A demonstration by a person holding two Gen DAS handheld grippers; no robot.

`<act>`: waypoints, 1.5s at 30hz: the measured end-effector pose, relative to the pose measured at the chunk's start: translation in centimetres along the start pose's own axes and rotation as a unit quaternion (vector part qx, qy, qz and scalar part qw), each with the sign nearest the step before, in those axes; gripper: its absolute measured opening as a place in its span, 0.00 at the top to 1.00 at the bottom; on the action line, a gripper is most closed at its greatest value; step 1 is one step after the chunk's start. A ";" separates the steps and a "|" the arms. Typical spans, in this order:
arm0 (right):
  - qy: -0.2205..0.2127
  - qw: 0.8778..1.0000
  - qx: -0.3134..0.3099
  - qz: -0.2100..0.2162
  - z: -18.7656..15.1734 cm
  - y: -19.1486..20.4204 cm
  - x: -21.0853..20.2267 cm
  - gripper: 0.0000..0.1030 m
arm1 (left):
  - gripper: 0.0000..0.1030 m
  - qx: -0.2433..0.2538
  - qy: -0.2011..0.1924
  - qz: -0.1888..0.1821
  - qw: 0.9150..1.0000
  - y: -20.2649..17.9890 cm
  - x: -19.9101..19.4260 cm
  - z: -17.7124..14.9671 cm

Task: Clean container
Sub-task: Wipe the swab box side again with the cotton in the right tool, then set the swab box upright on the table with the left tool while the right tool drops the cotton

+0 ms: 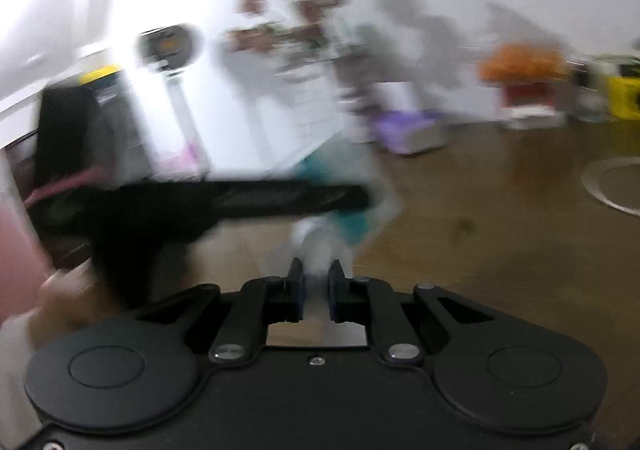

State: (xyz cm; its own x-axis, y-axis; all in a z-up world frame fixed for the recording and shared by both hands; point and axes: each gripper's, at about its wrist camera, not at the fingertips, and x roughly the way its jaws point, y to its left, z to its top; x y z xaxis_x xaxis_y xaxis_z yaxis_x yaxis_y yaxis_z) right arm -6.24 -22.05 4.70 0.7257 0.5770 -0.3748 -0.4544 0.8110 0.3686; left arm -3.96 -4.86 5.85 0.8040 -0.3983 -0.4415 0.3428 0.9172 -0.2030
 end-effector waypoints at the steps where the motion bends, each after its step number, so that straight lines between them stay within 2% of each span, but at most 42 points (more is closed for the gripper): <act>1: 0.002 0.999 0.016 -0.030 0.1 -1.1 -0.4 0.89 | 0.76 -0.003 0.005 -0.007 1.000 0.0 -0.1 -0.2; 3: -0.006 0.994 0.047 -0.094 0.8 -3.8 -0.5 0.89 | 0.76 0.017 0.015 -0.016 1.000 -0.3 -0.2 -0.8; 4: -0.020 0.994 0.053 -0.092 1.5 -4.5 -0.4 0.89 | 0.76 0.038 0.018 -0.013 0.999 -0.8 -0.1 -1.2; 6: -0.042 0.997 0.034 -0.046 3.4 -4.1 -0.5 0.89 | 0.76 0.076 0.025 -0.006 0.997 -1.5 0.2 -1.9; 8: -0.032 0.999 -0.021 0.019 4.8 -2.2 -0.6 0.89 | 0.76 0.091 0.025 0.010 0.995 -1.3 0.8 -2.2; 10: -0.023 0.997 -0.063 0.032 5.1 -1.4 -0.7 0.89 | 0.76 0.083 0.025 0.038 0.995 -0.4 1.7 -2.1; 11: -0.014 0.997 -0.071 0.023 5.0 -1.8 -0.6 0.89 | 0.76 0.070 0.024 0.056 0.996 0.1 2.2 -2.0; 14: 0.023 0.992 -0.047 -0.112 4.8 -5.1 0.8 0.89 | 0.76 0.036 0.019 0.110 0.993 1.2 3.7 -1.6; 15: 0.035 0.992 -0.040 -0.114 4.6 -5.6 1.4 0.89 | 0.76 0.030 0.018 0.125 0.992 1.4 4.3 -1.4; 18: 0.058 0.994 -0.056 -0.078 4.1 -4.8 3.2 0.89 | 0.76 0.020 0.026 0.156 0.987 2.0 6.3 -1.0; 19: 0.063 0.991 -0.068 -0.098 4.4 -4.5 4.2 0.88 | 0.75 0.027 0.024 0.162 0.986 2.1 6.8 -0.9; 23: 0.066 0.975 -0.025 -0.212 5.3 -6.7 8.7 0.87 | 0.74 0.056 0.022 0.181 0.982 2.2 7.7 -0.6; 28: 0.055 0.967 -0.011 -0.247 4.3 -7.1 11.4 0.84 | 0.73 0.044 0.028 0.194 0.980 2.9 9.3 -0.1; 29: 0.054 0.967 -0.009 -0.248 4.4 -7.1 11.5 0.82 | 0.69 0.041 0.042 0.194 0.979 3.2 10.1 0.1; 30: 0.054 0.967 -0.007 -0.249 4.4 -7.1 11.6 0.80 | 0.58 0.035 0.060 0.192 0.979 3.5 10.8 0.3; 31: 0.054 0.967 -0.006 -0.250 4.4 -7.2 11.8 0.70 | 0.51 0.025 0.072 0.189 0.979 4.0 11.2 0.4; 32: 0.053 0.966 -0.004 -0.251 4.4 -7.2 11.9 0.54 | 0.30 0.015 0.076 0.190 0.979 4.3 11.4 0.5; 33: 0.053 0.966 -0.002 -0.252 4.4 -7.3 12.0 0.47 | 0.13 0.004 0.083 0.198 0.977 4.6 11.6 0.6; 34: 0.052 0.966 0.000 -0.253 4.5 -7.3 12.2 0.44 | 0.04 -0.007 0.094 0.213 0.972 4.9 11.8 0.7; 35: 0.052 0.966 0.002 -0.254 4.5 -7.3 12.3 0.44 | 0.00 -0.015 0.100 0.218 0.971 5.1 11.9 0.7; 39: 0.028 0.963 0.009 -0.267 4.4 -6.3 9.3 0.34 | 0.00 0.003 0.102 0.202 0.974 4.7 11.7 0.5; 41: 0.021 0.963 -0.012 -0.267 4.0 -5.1 8.0 0.23 | 0.00 0.009 0.100 0.197 0.975 4.5 11.5 0.4; 43: 0.021 0.960 -0.032 -0.277 3.1 -3.9 7.0 0.20 | 0.00 0.016 0.091 0.189 0.978 4.4 11.0 0.2; 45: 0.034 0.960 -0.029 -0.277 2.1 -3.4 6.5 0.20 | 0.00 0.041 0.066 0.189 0.979 3.6 9.9 -0.1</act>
